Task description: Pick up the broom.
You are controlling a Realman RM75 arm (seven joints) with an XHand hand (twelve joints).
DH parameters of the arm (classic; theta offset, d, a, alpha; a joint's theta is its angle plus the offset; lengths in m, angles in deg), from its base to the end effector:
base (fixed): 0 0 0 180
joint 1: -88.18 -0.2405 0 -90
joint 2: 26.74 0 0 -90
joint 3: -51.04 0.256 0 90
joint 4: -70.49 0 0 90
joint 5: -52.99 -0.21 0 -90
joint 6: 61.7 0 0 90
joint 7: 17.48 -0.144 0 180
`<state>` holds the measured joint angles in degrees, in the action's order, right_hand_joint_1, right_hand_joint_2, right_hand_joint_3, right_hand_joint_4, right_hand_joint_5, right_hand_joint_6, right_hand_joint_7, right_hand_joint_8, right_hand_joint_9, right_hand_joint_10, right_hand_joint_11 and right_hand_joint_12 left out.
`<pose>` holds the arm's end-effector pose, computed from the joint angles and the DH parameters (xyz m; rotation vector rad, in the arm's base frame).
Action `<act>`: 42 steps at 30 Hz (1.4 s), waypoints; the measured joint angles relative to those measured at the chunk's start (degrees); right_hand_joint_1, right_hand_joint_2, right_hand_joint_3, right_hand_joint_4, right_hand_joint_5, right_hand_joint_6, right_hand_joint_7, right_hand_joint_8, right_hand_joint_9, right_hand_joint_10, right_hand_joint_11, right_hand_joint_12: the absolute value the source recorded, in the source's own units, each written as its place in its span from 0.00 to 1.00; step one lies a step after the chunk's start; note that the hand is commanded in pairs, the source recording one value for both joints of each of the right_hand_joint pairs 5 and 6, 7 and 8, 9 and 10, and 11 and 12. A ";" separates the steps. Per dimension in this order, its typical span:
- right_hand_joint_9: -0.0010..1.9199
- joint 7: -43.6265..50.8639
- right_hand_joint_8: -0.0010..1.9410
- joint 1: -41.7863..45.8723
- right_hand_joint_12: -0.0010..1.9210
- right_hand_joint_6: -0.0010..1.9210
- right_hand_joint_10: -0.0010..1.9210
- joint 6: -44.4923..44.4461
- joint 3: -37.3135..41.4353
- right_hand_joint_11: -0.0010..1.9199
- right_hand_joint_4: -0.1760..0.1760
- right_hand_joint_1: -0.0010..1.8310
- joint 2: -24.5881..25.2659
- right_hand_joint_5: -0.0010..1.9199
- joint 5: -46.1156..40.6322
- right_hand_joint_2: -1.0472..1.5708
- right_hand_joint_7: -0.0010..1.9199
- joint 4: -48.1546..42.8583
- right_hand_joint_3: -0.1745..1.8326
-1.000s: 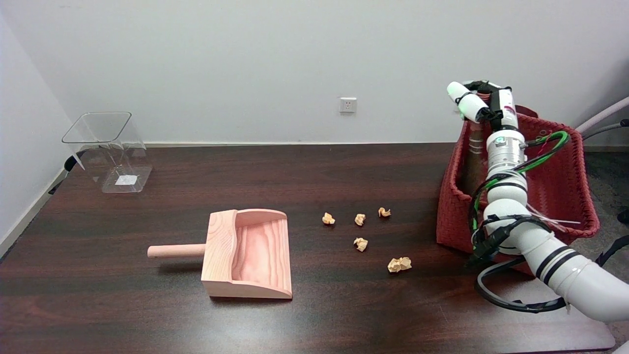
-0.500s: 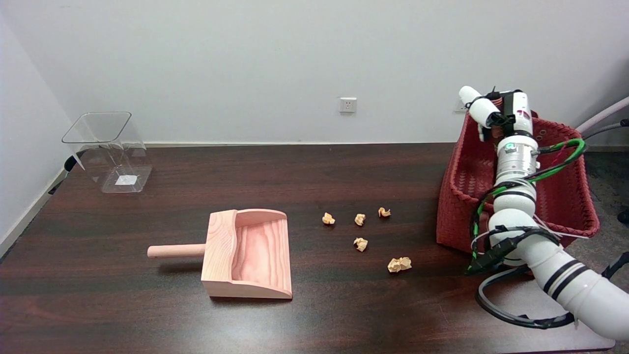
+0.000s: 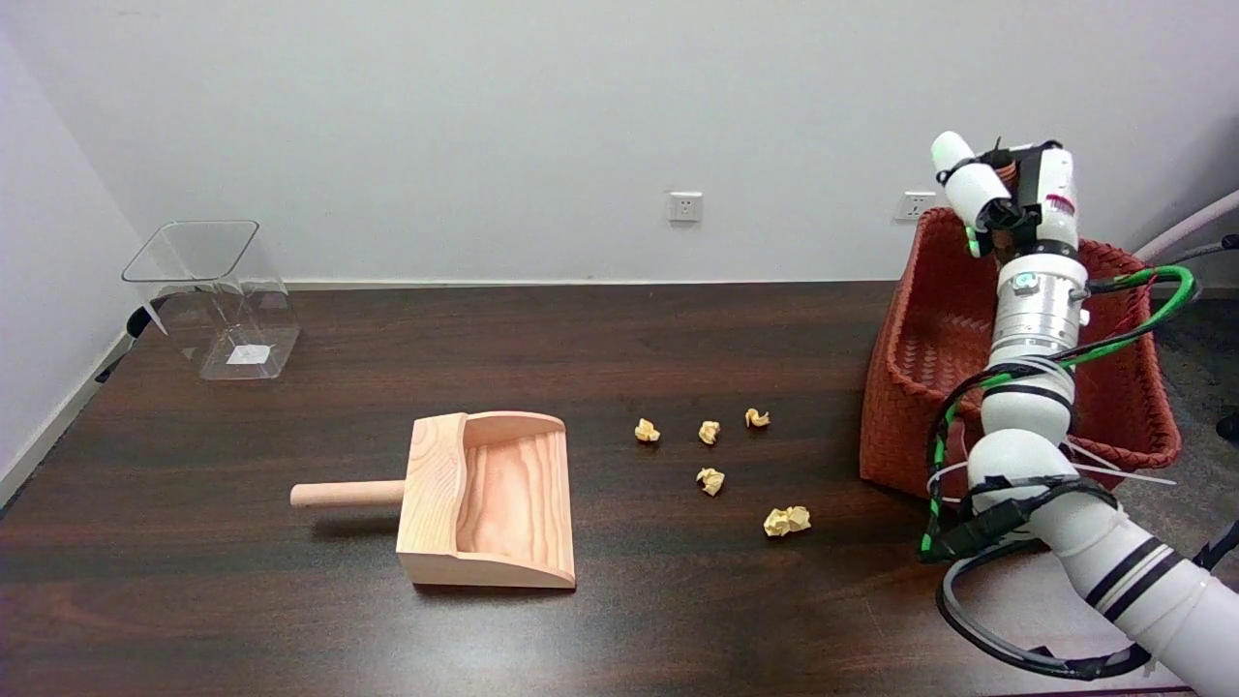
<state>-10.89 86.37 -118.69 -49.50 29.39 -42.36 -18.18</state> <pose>-0.1812 -0.3111 0.4476 0.9089 -0.1341 1.1622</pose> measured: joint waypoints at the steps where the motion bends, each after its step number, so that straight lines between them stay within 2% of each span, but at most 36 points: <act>1: 1.00 0.08 0.99 0.21 1.00 1.00 1.00 -0.31 0.00 1.00 0.50 0.44 0.04 1.00 0.50 1.00 1.00 -0.76 0.18; 17: 1.00 1.88 0.99 1.21 1.00 1.00 1.00 -8.95 -5.32 1.00 0.50 0.46 1.21 1.00 9.00 1.00 1.00 -12.17 0.29; 35: 1.00 3.09 0.99 -1.27 1.00 1.00 1.00 -17.60 -16.01 1.00 0.50 0.46 11.75 1.00 25.35 1.00 1.00 -16.42 0.35; 42: 1.00 3.23 0.99 -2.42 1.00 1.00 1.00 -18.60 -20.31 1.00 0.50 0.45 14.83 1.00 28.63 1.00 1.00 -16.90 0.33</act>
<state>-7.67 83.95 -137.29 -69.81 44.22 -13.73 -35.08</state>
